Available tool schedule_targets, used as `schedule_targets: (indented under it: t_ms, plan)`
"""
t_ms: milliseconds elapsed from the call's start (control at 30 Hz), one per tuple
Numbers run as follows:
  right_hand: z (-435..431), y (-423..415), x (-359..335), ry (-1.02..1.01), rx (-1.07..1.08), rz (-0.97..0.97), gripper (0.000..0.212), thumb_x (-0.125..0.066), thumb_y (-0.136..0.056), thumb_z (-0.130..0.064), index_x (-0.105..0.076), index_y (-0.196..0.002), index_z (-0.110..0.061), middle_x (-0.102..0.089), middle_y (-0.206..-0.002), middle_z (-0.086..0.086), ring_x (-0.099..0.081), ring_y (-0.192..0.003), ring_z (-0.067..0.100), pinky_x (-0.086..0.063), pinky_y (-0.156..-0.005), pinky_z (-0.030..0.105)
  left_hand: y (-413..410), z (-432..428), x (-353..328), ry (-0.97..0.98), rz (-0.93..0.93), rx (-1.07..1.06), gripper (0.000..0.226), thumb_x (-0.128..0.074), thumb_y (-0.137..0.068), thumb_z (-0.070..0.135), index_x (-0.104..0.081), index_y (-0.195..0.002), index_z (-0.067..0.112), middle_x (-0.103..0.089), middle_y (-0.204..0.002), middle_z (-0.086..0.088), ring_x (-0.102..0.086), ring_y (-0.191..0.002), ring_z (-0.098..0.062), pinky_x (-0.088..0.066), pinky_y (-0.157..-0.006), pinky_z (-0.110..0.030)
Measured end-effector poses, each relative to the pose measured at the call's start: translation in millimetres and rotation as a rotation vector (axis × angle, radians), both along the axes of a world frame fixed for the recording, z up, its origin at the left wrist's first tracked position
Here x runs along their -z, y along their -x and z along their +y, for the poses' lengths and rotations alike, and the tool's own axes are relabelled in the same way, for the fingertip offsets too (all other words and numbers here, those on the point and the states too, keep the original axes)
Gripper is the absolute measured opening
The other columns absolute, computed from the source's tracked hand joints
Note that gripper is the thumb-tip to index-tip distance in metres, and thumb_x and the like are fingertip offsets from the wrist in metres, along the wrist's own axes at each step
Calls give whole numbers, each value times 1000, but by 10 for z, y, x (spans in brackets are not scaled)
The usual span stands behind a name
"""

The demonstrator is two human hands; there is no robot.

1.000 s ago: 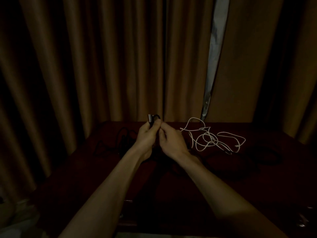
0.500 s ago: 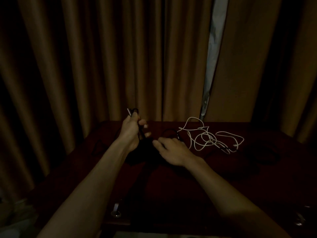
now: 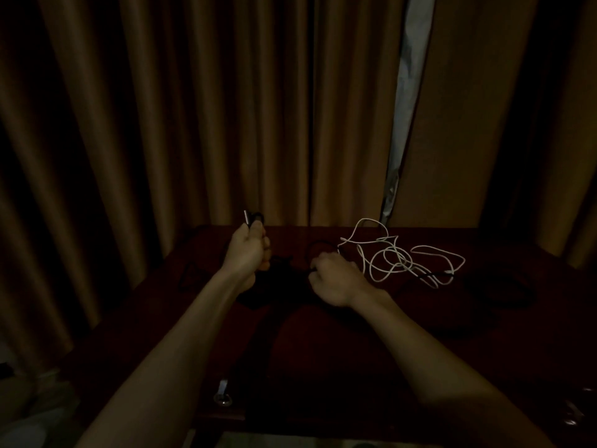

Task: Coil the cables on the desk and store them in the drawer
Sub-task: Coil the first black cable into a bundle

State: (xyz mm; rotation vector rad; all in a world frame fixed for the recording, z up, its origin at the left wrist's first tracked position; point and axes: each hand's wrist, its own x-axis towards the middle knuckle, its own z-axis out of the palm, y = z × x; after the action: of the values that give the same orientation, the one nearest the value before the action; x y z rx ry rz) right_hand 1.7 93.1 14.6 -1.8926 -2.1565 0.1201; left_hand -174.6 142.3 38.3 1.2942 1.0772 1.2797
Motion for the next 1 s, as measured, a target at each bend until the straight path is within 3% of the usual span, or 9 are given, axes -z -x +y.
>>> schedule_targets:
  t_ms: [100,167,233,367,500,633,733,900,1000]
  plan:
    - [-18,-11,-14,68,-149,255,21,-50,-99,-25,-60,-82,-17,-63,-81,-1,-64,-81,21,-50,-73,36,9,-64,14,-44,92,75,20,-34,-111,31,-45,-101,19,-55,-75,0,-54,-49,-8,-41,-44,-21]
    - [-42,-31,-49,92,-199,324,16,-52,-100,-22,-58,-85,-19,-60,-79,-6,-59,-73,13,-46,-71,33,-12,-126,7,-14,60,153,18,-33,-111,31,-43,-114,17,-68,-93,-10,-74,-70,-21,-55,-56,-27]
    - [-45,-38,-71,105,-235,385,14,-54,-102,-25,-59,-93,-16,-63,-84,-6,-57,-71,9,-46,-68,32,-38,-162,14,-2,106,217,21,-33,-111,31,-43,-112,12,-72,-104,-18,-76,-80,-29,-61,-67,-37]
    - [-48,14,-133,-4,-247,583,14,-60,-102,-20,-61,-91,-12,-70,-80,-8,-68,-71,-4,-51,-64,20,-80,-189,69,-49,222,278,22,-35,-111,30,-44,-105,11,-72,-100,-23,-73,-70,-33,-59,-60,-38]
    - [-74,42,-187,-246,-207,621,7,-68,-95,-11,-70,-88,-10,-62,-60,-12,-58,-54,-8,-39,-55,9,-178,-267,89,-47,264,362,30,-30,-112,27,-48,-111,3,-71,-80,-10,-70,-60,-30,-52,-47,-29]
    - [-40,17,-126,-315,-194,660,9,-74,-91,-20,-74,-84,-25,-65,-61,-9,-54,-54,-3,-42,-57,16,-226,-264,113,-59,271,333,25,-30,-112,24,-47,-100,9,-46,-63,0,-38,-45,-7,-32,-42,-23]
    - [-13,1,-91,-315,-210,682,10,-74,-92,-22,-72,-85,-29,-65,-66,-15,-55,-57,-1,-43,-58,16,-213,-243,115,-21,256,335,26,-30,-112,26,-45,-97,12,-40,-60,3,-31,-44,-7,-25,-41,-23]
    - [26,-55,-93,-164,-200,874,5,-63,-99,-17,-60,-102,-20,-68,-89,0,-61,-75,20,-51,-72,36,-173,-224,92,23,274,353,26,-35,-111,29,-51,-102,10,-38,-60,4,-30,-44,-9,-25,-41,-24]
    - [32,-55,-82,-210,-236,813,8,-64,-98,-12,-61,-95,-18,-70,-80,-6,-67,-78,19,-55,-77,39,-163,-249,119,3,338,408,32,-32,-111,33,-50,-95,11,-34,-58,5,-26,-45,-10,-22,-42,-24]
